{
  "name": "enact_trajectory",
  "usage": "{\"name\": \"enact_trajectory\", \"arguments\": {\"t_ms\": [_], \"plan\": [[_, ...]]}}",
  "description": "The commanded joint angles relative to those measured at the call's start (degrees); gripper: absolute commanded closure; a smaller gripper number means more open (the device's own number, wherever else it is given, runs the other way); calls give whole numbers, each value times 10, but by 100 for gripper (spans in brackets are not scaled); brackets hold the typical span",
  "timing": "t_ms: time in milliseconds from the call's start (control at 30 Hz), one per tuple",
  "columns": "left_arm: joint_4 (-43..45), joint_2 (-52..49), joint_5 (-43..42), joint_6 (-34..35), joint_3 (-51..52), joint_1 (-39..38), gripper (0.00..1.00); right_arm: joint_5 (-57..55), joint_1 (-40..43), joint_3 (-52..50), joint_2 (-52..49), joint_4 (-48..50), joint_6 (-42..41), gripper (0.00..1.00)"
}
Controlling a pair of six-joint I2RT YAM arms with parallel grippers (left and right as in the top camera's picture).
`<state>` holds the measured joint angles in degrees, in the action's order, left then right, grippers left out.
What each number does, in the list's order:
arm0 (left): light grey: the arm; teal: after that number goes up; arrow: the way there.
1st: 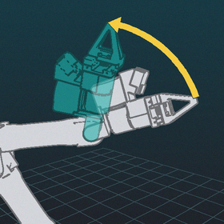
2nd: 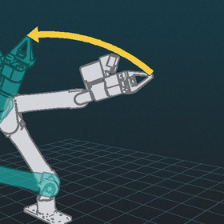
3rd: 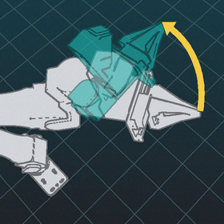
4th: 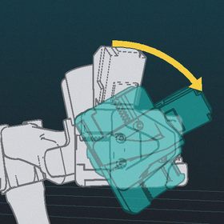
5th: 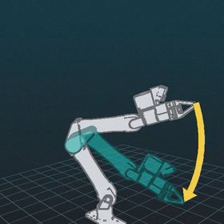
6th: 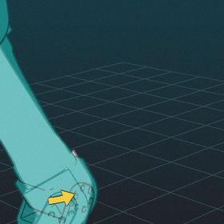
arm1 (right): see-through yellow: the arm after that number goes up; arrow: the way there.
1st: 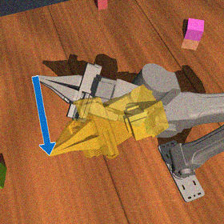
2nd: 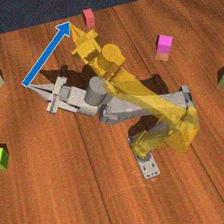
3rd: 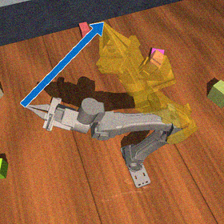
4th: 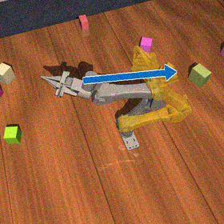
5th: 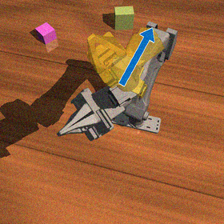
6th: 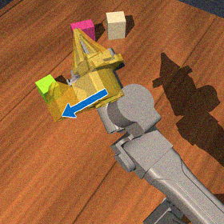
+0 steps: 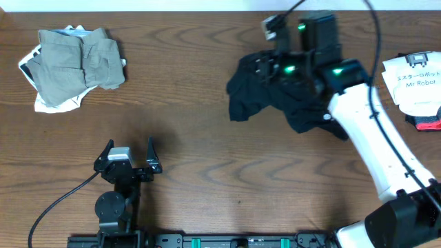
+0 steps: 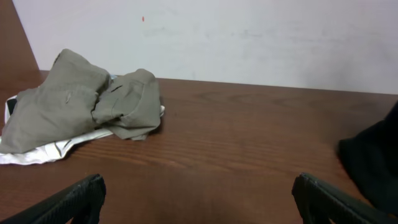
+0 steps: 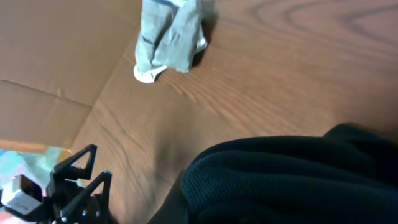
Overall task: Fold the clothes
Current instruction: 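Drag the black garment with the right gripper toward the table center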
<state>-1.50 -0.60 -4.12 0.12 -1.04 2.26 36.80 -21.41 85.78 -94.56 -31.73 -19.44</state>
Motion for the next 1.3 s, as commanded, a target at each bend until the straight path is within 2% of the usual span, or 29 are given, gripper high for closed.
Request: {"name": "enact_trajectory", "arguments": {"t_ms": [0, 233, 267, 333, 433, 633, 767, 900, 1067, 1267], "plan": [[-21, 4, -9, -3, 8, 3, 2, -71, -50, 11, 16, 2, -21, 93], [-21, 4, -9, -3, 8, 3, 2, -115, -85, 12, 17, 12, -24, 88], [-21, 4, -9, -3, 8, 3, 2, -115, -83, 13, 17, 12, -24, 85], [-21, 4, -9, -3, 8, 3, 2, -116, -79, 14, 17, 9, -23, 73], [-21, 4, -9, -3, 8, 3, 2, -123, -71, 13, 17, -9, 0, 68], [-21, 4, -9, -3, 8, 3, 2, -268, -39, 15, 32, -90, 28, 56], [-21, 4, -9, -3, 8, 3, 2, -332, 18, 15, 63, -147, 28, 45], [-21, 4, -9, -3, 8, 3, 2, -333, 92, 15, 78, -227, 9, 44], [-21, 4, -8, -3, 8, 3, 2, -334, 134, -5, 62, -312, -15, 43], [-21, 4, -9, -3, 8, 3, 2, -338, 135, -75, 47, -309, -24, 42]]}}
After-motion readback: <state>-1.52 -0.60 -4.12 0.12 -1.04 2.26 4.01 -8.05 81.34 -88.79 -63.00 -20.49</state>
